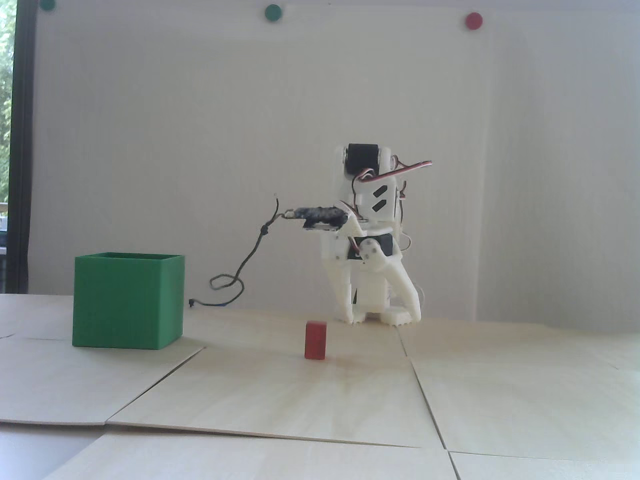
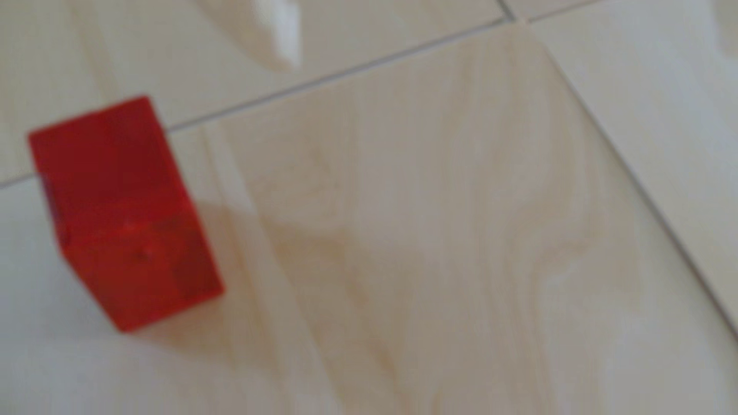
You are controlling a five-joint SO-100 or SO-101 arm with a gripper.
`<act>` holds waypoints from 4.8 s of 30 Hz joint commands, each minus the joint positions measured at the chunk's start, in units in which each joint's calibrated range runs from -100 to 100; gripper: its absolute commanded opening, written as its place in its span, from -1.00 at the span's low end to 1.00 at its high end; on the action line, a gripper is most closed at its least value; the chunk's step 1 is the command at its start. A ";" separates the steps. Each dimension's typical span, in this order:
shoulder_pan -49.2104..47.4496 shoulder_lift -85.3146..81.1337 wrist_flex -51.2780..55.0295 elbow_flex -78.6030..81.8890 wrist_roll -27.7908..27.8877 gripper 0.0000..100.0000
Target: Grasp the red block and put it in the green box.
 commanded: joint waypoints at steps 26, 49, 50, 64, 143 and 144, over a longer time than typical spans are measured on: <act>9.65 -0.95 -7.28 -9.19 -9.36 -0.25; 7.64 6.86 -5.68 -9.90 -3.95 -0.25; 7.15 7.02 -5.77 -9.90 -3.79 -0.25; 5.06 7.18 -5.77 -9.28 1.05 -0.29; 34.33 -18.56 -3.49 -10.79 -6.08 -0.95; 34.42 -18.64 -4.59 -10.79 -6.08 -0.95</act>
